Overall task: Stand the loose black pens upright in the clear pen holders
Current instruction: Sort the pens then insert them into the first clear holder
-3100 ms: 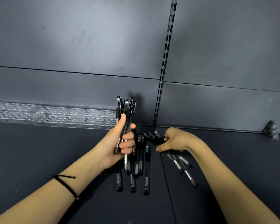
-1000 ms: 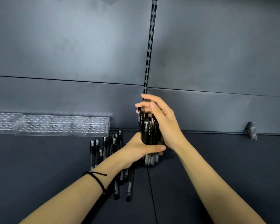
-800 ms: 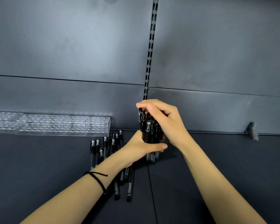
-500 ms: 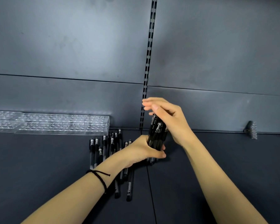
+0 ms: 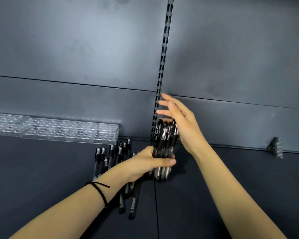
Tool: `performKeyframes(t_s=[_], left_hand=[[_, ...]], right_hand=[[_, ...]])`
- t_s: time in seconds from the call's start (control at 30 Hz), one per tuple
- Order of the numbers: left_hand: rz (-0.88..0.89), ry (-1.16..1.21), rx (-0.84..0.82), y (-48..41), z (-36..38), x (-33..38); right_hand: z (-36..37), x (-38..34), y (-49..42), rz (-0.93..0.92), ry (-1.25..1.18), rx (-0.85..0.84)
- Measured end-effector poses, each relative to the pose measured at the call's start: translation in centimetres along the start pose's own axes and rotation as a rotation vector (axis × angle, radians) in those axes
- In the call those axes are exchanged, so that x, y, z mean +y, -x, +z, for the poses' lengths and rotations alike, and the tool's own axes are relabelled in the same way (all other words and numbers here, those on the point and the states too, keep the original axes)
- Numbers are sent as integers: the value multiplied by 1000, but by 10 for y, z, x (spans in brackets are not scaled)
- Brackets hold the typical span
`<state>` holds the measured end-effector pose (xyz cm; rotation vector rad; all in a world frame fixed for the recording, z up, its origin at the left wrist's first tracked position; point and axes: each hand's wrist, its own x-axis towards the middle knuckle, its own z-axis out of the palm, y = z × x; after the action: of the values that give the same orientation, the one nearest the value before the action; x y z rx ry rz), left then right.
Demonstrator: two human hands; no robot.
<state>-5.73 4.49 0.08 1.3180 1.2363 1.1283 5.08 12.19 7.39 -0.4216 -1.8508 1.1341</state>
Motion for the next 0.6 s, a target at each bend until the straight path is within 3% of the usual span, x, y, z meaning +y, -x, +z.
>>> performKeyframes(t_s=[0.07,0.3,0.47,0.6], left_hand=[[21,95,17,3,2,3],[183,284,188,20,0,27],[272,257,337,44,-21,49],[268,182,380,77,-60,54]], right_hand=[[-2,5,-1,42,-152,93],[16,10,6,161,-184,93],[41,-16,4,97,-151,161],[82,-47,2,37,-87,108]])
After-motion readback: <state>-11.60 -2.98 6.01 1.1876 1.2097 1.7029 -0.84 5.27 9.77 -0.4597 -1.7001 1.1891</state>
